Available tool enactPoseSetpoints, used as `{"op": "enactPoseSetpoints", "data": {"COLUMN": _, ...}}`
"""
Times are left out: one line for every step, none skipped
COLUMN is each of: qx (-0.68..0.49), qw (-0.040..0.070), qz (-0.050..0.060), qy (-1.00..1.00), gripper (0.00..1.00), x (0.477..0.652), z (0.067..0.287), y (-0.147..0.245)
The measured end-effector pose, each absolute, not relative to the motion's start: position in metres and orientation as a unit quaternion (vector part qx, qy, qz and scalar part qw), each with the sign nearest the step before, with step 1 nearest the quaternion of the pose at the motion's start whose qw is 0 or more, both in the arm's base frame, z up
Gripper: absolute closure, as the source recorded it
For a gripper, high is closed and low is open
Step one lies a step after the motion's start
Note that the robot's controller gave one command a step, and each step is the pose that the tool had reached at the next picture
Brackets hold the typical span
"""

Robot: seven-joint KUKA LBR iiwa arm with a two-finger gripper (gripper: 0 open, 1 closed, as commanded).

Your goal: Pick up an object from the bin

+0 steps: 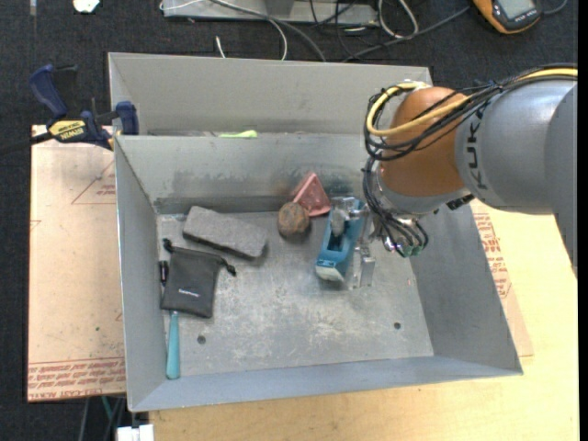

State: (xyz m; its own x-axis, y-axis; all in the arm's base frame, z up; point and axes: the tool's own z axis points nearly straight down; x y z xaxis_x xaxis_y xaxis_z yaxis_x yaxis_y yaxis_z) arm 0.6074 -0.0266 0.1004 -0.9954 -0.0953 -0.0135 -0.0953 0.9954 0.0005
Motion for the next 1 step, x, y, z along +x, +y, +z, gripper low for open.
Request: {"op": "enactPoseSetpoints", "data": {"qx": -0.083, "qw": 0.005, "qz": 0.002, "qy": 0.997, "gripper": 0.0, "x": 0.6125, "z": 0.0967, "y": -0.0146}}
